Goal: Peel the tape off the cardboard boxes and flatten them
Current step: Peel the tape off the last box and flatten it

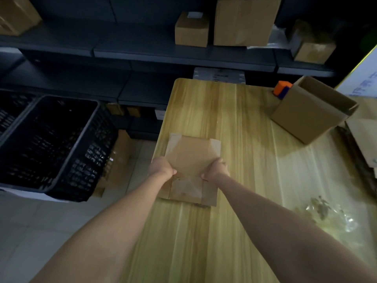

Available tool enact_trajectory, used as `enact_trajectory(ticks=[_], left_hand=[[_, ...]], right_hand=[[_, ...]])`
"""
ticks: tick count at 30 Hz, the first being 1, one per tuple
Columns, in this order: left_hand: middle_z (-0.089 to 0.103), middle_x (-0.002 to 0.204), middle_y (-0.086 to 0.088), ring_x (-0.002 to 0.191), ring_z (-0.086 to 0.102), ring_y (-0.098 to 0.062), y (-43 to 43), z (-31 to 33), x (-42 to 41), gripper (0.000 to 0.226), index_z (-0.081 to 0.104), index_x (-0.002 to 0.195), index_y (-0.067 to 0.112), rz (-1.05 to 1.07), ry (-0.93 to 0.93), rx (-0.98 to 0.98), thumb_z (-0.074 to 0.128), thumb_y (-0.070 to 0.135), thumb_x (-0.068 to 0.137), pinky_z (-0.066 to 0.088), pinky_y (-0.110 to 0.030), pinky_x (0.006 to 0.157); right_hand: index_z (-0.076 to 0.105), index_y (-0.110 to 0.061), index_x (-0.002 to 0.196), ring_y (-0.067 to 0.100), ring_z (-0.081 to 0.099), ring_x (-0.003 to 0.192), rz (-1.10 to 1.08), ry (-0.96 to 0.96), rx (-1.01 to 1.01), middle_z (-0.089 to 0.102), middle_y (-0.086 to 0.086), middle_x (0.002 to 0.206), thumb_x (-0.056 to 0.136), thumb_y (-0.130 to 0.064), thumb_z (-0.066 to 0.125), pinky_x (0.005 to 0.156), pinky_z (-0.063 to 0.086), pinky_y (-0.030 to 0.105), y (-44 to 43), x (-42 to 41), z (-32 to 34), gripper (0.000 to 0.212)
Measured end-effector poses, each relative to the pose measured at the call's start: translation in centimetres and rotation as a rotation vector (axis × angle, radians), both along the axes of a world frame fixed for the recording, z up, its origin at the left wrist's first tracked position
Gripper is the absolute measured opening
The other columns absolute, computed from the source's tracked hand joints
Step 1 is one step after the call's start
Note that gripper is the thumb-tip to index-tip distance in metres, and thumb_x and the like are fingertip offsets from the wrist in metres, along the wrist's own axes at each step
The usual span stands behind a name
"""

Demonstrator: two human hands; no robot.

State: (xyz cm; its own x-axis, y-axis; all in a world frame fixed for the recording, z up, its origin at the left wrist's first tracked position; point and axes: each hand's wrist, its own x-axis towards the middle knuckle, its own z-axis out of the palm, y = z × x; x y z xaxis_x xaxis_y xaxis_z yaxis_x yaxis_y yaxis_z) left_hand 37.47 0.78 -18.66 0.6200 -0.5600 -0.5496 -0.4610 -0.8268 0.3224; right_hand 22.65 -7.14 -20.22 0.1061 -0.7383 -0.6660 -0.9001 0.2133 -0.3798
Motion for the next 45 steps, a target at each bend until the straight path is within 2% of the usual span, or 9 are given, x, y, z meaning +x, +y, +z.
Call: enact_trajectory(ticks=[6,13,19,23,27,33,37,41,45], left_hand=[[0.068,0.107,-0.006,0.098,0.063,-0.025,-1.5,-0.2,-0.3,0.023,0.062,0.093,0.015,0.017,0.01,-0.087,0.074,0.03,0.08,0.043,-0.028,0.07],[0.059,0.126,-0.011,0.114,0.057,-0.028,-2.1,0.7,-0.6,0.053,0.049,0.127,0.007,-0.003,-0.019,-0.065,0.072,0.025,0.083,0.044,-0.029,0.08],[0.023,0.152,-0.016,0.134,0.033,-0.035,-4.2,4.0,-2.9,0.073,0.014,0.149,0.012,-0.07,-0.138,0.021,0.056,0.003,0.09,0.039,-0.04,0.103],[0.027,0.145,-0.016,0.131,0.03,-0.035,-6.9,6.8,-7.0,0.066,0.027,0.143,0.013,-0.212,-0.292,-0.159,0.056,0.0,0.085,0.03,-0.045,0.111],[0.037,0.139,-0.009,0.121,0.046,-0.027,-10.4,9.6,-13.5,0.047,0.042,0.137,0.011,-0.418,-0.132,-0.441,0.056,0.01,0.092,0.039,-0.038,0.106],[0.044,0.138,-0.001,0.127,0.044,-0.018,-14.6,12.5,-21.5,0.036,0.05,0.131,0.016,-0.553,-0.038,-0.626,0.053,0.014,0.095,0.038,-0.033,0.107],[0.046,0.137,0.0,0.127,0.043,-0.016,-15.6,12.8,-24.1,0.034,0.052,0.13,0.016,-0.558,-0.037,-0.656,0.051,0.014,0.096,0.034,-0.027,0.106],[0.046,0.137,0.0,0.127,0.044,-0.015,-15.4,12.8,-24.8,0.033,0.053,0.129,0.016,-0.548,-0.039,-0.646,0.052,0.014,0.096,0.034,-0.026,0.106],[0.047,0.137,0.001,0.126,0.046,-0.014,-14.9,13.2,-25.0,0.035,0.052,0.13,0.015,-0.536,-0.011,-0.642,0.054,0.015,0.095,0.031,-0.022,0.106]], right_hand=[[0.016,-0.011,0.149,0.034,0.029,0.135,-0.008,0.11,-0.072,0.022,0.015,0.148,0.082,-0.025,0.073,0.104,0.036,0.045,-2.2,-0.5,-0.9,0.089],[0.019,-0.014,0.147,0.034,0.042,0.127,0.023,0.013,-0.037,0.035,0.014,0.141,0.079,-0.034,0.074,0.101,0.044,0.043,-2.5,-1.5,-0.9,0.09],[0.039,-0.006,0.139,0.032,0.053,0.118,0.068,0.034,-0.25,0.049,0.016,0.134,0.092,-0.021,0.056,0.089,0.048,0.035,-6.3,-7.9,3.6,0.052],[0.046,-0.006,0.132,0.034,0.041,0.125,-0.029,0.17,-0.563,0.044,0.016,0.136,0.09,-0.01,0.048,0.102,0.038,0.04,-11.2,-13.6,7.8,0.043],[0.042,-0.005,0.131,0.035,0.029,0.129,-0.037,0.258,-0.792,0.035,0.015,0.139,0.088,-0.012,0.053,0.107,0.028,0.044,-15.6,-18.6,10.8,0.045],[0.03,-0.012,0.144,0.033,0.01,0.143,0.104,0.333,-0.736,0.026,0.008,0.152,0.089,-0.017,0.057,0.115,0.017,0.047,-21.3,-24.4,11.4,0.061],[0.055,-0.015,0.122,0.034,0.015,0.142,0.169,0.396,-0.611,0.05,0.014,0.136,0.091,-0.02,0.056,0.115,0.014,0.05,-22.9,-25.6,10.4,0.031],[0.059,-0.022,0.095,0.029,0.035,0.133,0.235,0.384,-0.776,0.062,0.01,0.112,0.097,-0.025,0.048,0.117,0.004,0.05,-22.6,-25.2,10.2,0.012],[0.058,-0.015,0.099,0.029,0.058,0.096,0.169,0.185,-0.829,0.057,0.004,0.083,0.099,-0.03,0.041,0.105,0.03,0.042,-21.4,-24.0,13.2,0.023]])
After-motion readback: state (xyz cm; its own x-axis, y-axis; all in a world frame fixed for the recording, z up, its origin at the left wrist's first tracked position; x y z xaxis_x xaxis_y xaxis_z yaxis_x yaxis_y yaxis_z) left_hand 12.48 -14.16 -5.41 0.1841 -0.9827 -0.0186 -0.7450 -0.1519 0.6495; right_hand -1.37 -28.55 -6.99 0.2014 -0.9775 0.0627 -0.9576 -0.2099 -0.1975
